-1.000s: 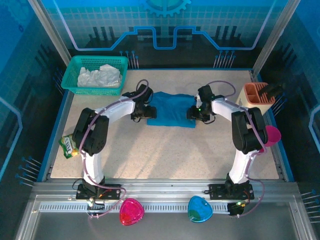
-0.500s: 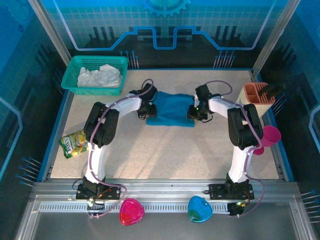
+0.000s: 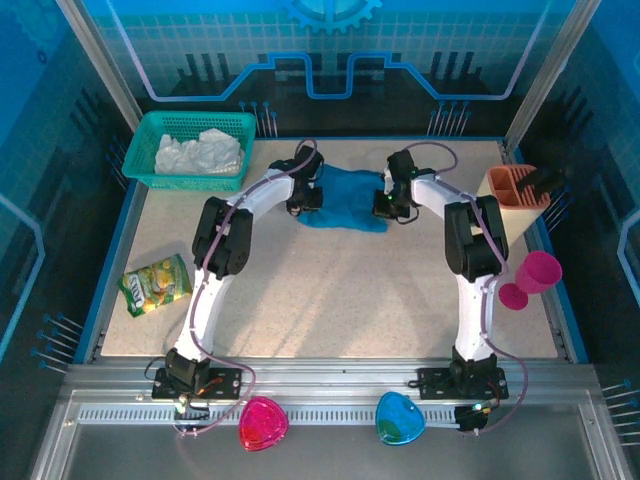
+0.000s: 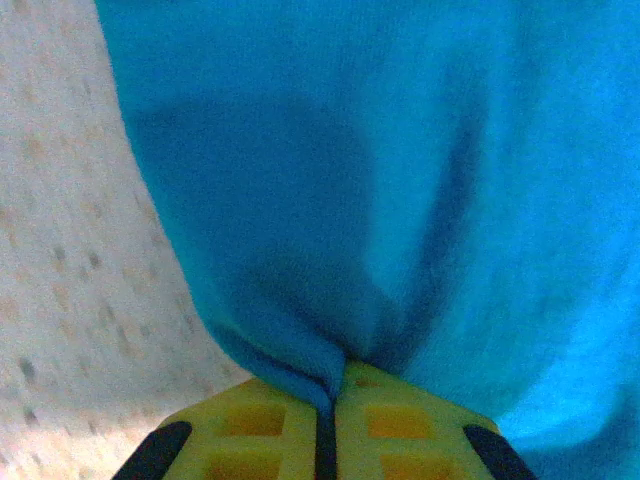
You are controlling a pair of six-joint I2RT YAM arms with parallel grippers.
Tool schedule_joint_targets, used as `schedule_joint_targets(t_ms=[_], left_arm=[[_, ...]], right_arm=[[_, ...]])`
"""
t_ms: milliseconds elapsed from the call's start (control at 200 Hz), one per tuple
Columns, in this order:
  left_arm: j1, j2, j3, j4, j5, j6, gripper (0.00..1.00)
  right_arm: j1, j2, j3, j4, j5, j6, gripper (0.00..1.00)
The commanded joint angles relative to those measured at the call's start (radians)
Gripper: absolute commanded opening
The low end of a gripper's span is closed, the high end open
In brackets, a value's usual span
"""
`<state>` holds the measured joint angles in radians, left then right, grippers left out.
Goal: Fold and stack the t-shirts
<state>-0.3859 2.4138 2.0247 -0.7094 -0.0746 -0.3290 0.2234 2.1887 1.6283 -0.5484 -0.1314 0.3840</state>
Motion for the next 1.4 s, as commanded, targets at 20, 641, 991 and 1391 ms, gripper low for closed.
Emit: schedule_joint_targets(t_ms=[20, 641, 991, 1391], left_arm=[[0.04, 0.122, 0.185, -0.137, -0.009, 0.081, 0.09], [0.094, 0.332, 0.557, -0.08, -0.058, 0.279, 0.11], [0.096, 0.27, 0.6, -0.026, -0.105, 0.288, 0.84], [0.096, -0.164, 0.308, 0.09, -0.176, 0.302, 0.99]], right_arm=[[-0.03, 0.112, 0.149, -0.064, 0.001, -0.035, 0.0], [-0.071, 0.445, 0.634, -0.15, -0.011, 0.038, 0.0], [-0.074, 0.386, 0.679, -0.192, 0.016, 0.015, 0.43], [-0.098, -0.02, 0.366, -0.113, 0.072, -0.087, 1.0]])
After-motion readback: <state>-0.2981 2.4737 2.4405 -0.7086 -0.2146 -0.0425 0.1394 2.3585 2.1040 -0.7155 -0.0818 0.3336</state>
